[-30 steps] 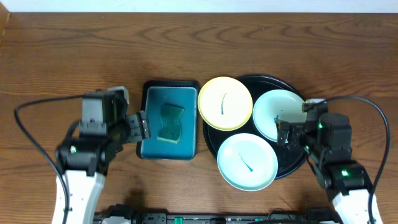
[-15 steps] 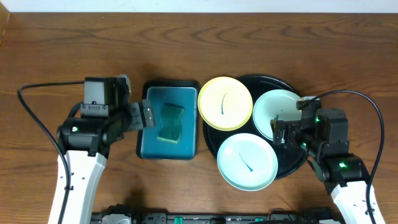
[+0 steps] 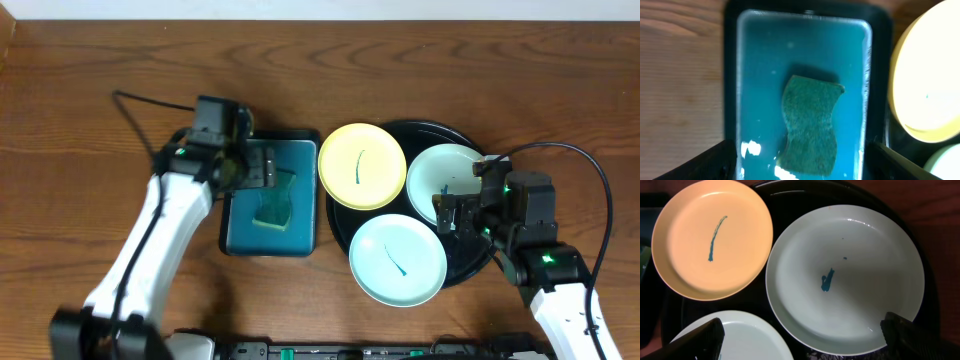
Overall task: Clean dirty plates on tray and stack at the side
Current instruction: 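Move the left gripper over the basin and grasp the green sponge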
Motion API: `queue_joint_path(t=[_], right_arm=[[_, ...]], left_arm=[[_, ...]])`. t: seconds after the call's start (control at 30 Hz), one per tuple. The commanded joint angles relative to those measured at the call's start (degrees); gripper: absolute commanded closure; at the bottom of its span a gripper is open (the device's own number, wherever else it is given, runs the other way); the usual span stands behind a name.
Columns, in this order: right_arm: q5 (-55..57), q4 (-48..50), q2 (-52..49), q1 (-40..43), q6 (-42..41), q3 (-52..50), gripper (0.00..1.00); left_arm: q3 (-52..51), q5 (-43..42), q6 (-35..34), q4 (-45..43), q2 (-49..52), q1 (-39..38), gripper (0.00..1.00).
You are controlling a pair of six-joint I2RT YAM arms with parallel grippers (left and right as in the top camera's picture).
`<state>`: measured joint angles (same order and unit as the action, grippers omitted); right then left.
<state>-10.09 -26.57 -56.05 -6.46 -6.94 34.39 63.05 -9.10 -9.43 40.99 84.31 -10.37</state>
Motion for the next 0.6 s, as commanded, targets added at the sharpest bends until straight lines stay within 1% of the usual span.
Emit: queue_joint_path(t=[0.0, 0.03, 0.13, 0.3, 0.47, 0.5, 0.57], right_arm=[[-0.50, -0.07, -0.33, 0.37, 0.81, 1.07, 0.01], [-0.50, -0.04, -0.33, 0.37, 0.81, 1.07, 0.01], [-0.50, -0.04, -0.33, 0.37, 0.81, 1.07, 0.01], [-0.48, -0.02, -0.33, 0.37, 0.83, 1.07, 0.01], [-0.48, -0.02, -0.33, 0.37, 0.83, 1.07, 0.01], [-0.48, -0.02, -0.33, 0.37, 0.83, 1.07, 0.01], [-0.48, 0.00, -0.33, 0.37, 0.83, 1.07, 0.03]], left_arm=[[1.03, -0.33, -0.33, -1.16, 4.72, -1.16, 0.18], [1.03, -0.33, -0.33, -1.66, 6.23, -1.53, 0.22], [1.05, -0.35, -0.33, -3.39, 10.19, -2.78, 0.27], [1.03, -0.31, -0.33, -4.81, 15.74, -4.61, 0.29], [0.94, -0.33, -0.46, -4.39, 20.13, -5.18, 0.36], [0.94, -0.33, -0.81, -4.22, 20.83, -5.20, 0.38], [0.94, -0.33, -0.81, -4.00, 22.05, -5.20, 0.52]])
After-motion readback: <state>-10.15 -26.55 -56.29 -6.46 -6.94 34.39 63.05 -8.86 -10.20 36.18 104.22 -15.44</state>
